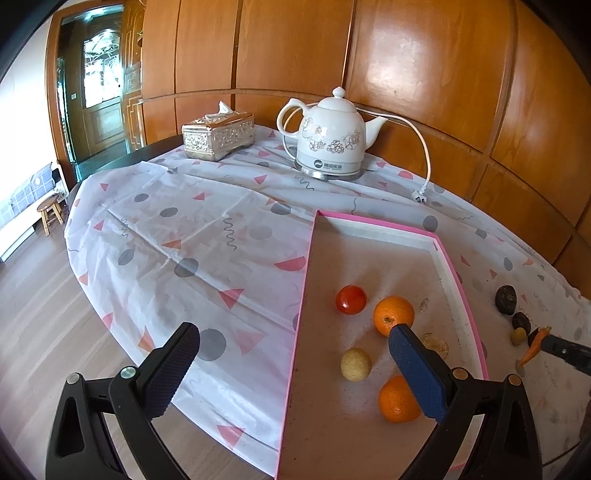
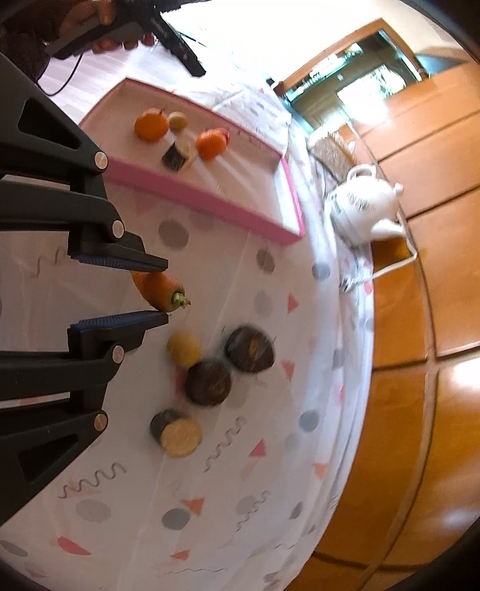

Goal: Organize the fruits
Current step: 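Carry the carrot into the pink tray and open the right tool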

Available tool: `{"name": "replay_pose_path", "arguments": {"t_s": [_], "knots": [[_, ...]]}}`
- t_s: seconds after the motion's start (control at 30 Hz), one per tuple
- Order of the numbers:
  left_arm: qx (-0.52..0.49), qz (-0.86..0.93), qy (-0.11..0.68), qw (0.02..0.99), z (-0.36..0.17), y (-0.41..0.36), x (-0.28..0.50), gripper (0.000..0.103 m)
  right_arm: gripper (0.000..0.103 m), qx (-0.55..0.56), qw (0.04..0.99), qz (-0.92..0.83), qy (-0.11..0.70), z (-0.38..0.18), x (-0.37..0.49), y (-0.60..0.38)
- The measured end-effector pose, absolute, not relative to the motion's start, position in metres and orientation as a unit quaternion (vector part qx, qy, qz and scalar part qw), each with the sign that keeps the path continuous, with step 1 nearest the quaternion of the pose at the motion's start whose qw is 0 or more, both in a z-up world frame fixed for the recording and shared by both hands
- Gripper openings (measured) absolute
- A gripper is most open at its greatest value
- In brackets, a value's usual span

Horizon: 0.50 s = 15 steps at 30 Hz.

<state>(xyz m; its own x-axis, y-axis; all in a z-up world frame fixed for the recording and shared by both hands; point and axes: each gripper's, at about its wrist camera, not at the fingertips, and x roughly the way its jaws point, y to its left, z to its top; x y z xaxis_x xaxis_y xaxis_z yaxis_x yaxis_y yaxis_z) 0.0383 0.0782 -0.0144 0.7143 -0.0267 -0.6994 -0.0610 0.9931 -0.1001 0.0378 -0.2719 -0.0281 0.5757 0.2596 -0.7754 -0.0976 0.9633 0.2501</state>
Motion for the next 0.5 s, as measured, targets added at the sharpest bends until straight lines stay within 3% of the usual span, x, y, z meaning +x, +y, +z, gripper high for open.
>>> {"name": "replay_pose_path", "arguments": {"t_s": [0.5], "knots": [[-0.064,0.02,0.381,0.922,-0.014,0.084,0.042,0.103,0.021,0.059,0.867,0.218,0.445,-0.007,0.067,-0.176]]}}
